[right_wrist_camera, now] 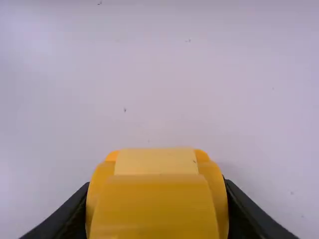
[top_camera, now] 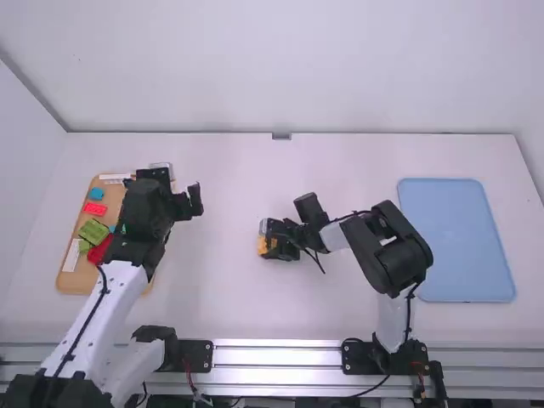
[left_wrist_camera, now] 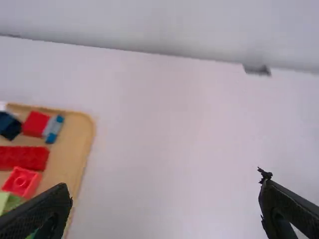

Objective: Assemble lego blocks to make yellow taxi

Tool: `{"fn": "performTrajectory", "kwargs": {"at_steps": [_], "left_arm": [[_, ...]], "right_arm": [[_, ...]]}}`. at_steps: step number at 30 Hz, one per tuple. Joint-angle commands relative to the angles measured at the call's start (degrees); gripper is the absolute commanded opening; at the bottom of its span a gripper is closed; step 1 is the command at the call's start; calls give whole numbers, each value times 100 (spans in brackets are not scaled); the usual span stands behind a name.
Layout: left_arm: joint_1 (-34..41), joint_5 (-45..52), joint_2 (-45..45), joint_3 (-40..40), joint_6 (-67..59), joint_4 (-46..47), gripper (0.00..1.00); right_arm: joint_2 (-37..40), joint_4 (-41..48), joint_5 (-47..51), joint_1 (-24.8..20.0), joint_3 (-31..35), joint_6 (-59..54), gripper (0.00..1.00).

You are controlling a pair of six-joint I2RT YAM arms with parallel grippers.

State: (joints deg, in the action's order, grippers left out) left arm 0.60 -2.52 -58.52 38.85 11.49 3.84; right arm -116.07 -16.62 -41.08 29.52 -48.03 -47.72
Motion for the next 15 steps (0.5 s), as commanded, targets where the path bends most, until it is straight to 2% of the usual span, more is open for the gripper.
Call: {"fn": "performTrajectory", "kwargs": {"at_steps": [1,3,4,5,7,8,11,12,15], "left_arm": [[13,-866,319,9,887,4,99],[13,-907,476,9,813,-9,99],[13,-907,553,9,826,-24,99],[13,-905,577,9,828,-26,99],[9,-892,695,9,844,-68,99],[15,-892,734,9,844,-109,99],[15,-894,752,9,844,-157,99],[15,-892,745,9,844,-197,99],[13,-894,695,9,844,-291,99]], "right_arm": [[-17,385,562,-98,-240,-7,37],[151,1145,1023,-188,-525,-17,35],[256,1617,1311,-232,-695,-87,29],[291,1786,1414,-249,-758,-129,27],[452,2938,2096,-411,-1220,-560,18],[494,3484,2459,-540,-1464,-721,17],[562,4319,3112,-813,-1880,-800,18],[595,4695,3508,-1034,-2103,-629,18],[597,4988,4035,-1449,-2389,-146,20]]}}
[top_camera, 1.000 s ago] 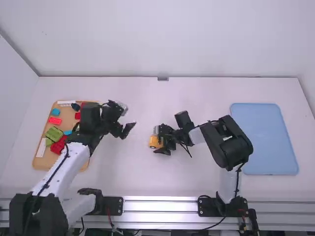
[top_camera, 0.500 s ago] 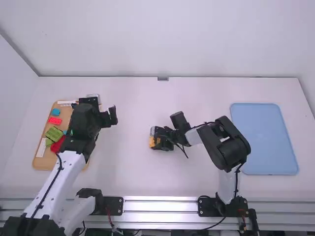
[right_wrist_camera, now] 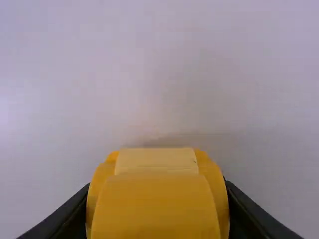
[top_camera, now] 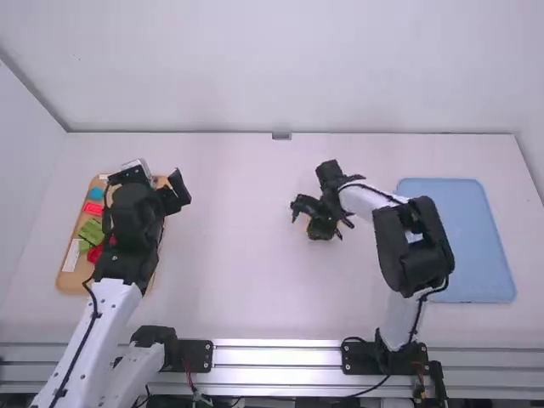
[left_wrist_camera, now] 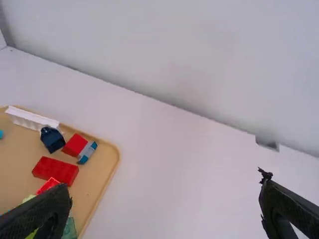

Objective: Assemble lego blocks to make yellow taxi

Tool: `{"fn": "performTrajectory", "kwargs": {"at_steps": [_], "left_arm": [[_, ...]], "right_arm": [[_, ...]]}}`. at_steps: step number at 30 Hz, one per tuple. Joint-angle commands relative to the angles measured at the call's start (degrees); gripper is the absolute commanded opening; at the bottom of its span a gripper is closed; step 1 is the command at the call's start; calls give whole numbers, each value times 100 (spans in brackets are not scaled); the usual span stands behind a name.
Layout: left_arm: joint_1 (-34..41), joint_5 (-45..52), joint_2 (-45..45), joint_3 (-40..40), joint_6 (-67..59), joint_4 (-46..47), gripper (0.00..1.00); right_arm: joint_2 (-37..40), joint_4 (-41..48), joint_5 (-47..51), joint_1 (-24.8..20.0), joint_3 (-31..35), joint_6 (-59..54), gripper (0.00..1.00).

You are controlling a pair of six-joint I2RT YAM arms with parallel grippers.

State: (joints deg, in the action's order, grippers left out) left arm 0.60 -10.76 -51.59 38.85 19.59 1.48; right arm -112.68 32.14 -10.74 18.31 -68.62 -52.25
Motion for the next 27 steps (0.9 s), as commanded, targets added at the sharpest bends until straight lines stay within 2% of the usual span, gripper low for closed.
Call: {"fn": "performTrajectory", "kwargs": {"at_steps": [1,5,8,9,12,13,15,19,20,21,23,27], "left_arm": [[13,-70,-48,9,35,-118,99],[15,-68,-262,9,35,-382,99],[-4,-70,-470,9,35,-623,99],[-13,-70,-509,9,33,-660,99],[-24,-68,-730,9,33,-883,99],[-22,-68,-752,9,35,-905,99],[-22,-68,-872,9,52,-992,99],[-24,-66,-1067,9,55,-1123,99],[-22,-68,-1119,9,55,-1165,99],[-22,-63,-1147,9,57,-1187,99],[-22,-68,-1187,9,166,-1207,99],[-22,-63,-1207,9,581,-1180,99]], "right_arm": [[258,181,1143,-549,-413,459,19],[278,278,1102,-1506,-612,872,19],[293,203,549,-2358,-638,1091,20],[293,160,431,-2509,-636,1161,20],[291,-144,-638,-3375,-579,1554,20],[291,-195,-833,-3497,-564,1598,20],[291,-525,-1528,-4017,-417,1631,20],[289,-1508,-1502,-4625,50,2133,28],[289,-1908,-1333,-4767,264,2452,38],[289,-2190,-1198,-4852,426,2686,43],[289,-2557,-975,-4964,643,2999,45],[289,-3071,-511,-5200,986,3563,63]]}}
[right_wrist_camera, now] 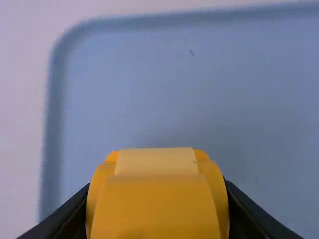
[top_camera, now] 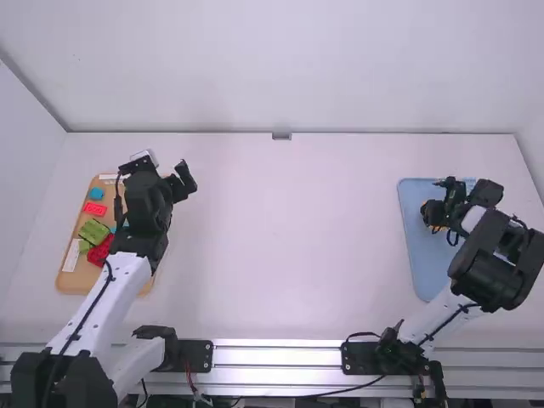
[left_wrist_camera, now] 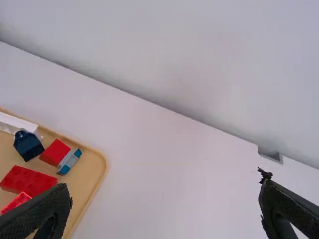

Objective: Assemble lego blocks to make yellow taxi

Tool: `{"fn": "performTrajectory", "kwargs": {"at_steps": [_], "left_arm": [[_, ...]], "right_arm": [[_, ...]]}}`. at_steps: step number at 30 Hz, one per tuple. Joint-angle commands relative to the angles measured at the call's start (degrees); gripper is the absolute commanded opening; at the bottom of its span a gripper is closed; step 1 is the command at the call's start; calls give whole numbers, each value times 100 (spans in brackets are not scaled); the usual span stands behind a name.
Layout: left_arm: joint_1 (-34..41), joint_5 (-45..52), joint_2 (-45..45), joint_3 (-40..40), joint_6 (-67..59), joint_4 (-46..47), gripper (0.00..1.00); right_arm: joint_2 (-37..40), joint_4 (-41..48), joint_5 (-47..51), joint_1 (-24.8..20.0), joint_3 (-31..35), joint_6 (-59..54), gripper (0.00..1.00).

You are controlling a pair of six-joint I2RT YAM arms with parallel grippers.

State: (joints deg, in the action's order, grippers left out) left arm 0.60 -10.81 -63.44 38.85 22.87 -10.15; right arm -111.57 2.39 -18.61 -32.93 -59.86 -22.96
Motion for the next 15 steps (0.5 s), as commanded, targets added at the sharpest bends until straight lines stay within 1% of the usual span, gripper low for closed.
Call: {"fn": "performTrajectory", "kwargs": {"at_steps": [1,2,3,6,10,12,15], "left_arm": [[-24,-63,-20,9,264,-24,99],[-24,-61,-20,9,260,-35,99],[-24,-59,-20,9,262,-42,99],[-17,107,-4,9,197,13,99],[35,811,175,9,-597,101,99],[118,844,337,9,-986,179,99],[310,846,693,9,-1744,435,99]], "right_arm": [[177,-114,385,-120,146,669,71],[177,-61,542,-138,151,667,82],[179,-13,680,-142,144,671,99],[240,212,1060,-142,127,675,98],[557,605,1589,-118,129,1019,99],[807,758,1797,-7,129,1080,98],[1423,1023,1982,260,136,1073,99]]}}
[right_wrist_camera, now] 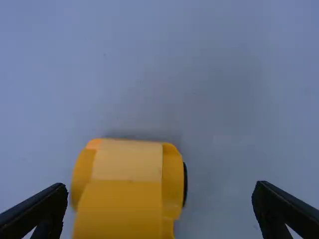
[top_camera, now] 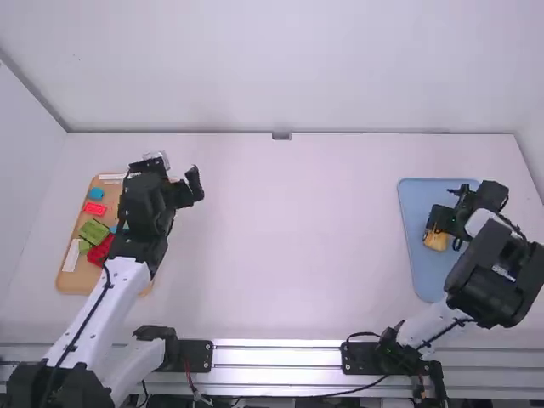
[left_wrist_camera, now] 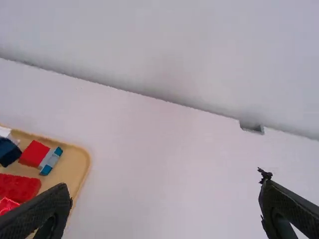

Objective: Assemble lego blocks to make yellow taxi

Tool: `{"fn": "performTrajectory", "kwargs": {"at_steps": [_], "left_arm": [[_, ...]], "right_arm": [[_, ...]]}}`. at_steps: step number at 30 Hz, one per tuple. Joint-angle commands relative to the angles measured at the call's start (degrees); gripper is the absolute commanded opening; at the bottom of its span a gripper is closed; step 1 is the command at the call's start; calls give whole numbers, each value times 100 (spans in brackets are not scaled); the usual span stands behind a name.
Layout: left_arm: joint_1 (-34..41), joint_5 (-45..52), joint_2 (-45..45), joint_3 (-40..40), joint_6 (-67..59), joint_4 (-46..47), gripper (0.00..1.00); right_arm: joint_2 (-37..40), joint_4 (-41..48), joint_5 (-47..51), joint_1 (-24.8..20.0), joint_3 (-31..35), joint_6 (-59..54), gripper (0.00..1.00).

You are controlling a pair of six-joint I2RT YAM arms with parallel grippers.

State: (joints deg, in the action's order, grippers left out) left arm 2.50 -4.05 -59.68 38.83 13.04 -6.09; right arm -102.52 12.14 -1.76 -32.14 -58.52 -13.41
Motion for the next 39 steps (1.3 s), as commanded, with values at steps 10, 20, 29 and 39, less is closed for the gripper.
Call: {"fn": "performTrajectory", "kwargs": {"at_steps": [10,20,29,39], "left_arm": [[798,166,1495,11,-1799,1115,99],[346,405,2381,-430,-1356,912,91],[-250,405,3202,-1250,-1304,609,77],[-250,405,4541,-2590,-1304,609,54]], "right_arm": [[2352,682,315,1744,11,101,98],[3178,278,176,2776,428,514,91],[3895,-439,176,3214,1145,1230,79],[5085,-1214,176,3214,2335,1341,58]]}}
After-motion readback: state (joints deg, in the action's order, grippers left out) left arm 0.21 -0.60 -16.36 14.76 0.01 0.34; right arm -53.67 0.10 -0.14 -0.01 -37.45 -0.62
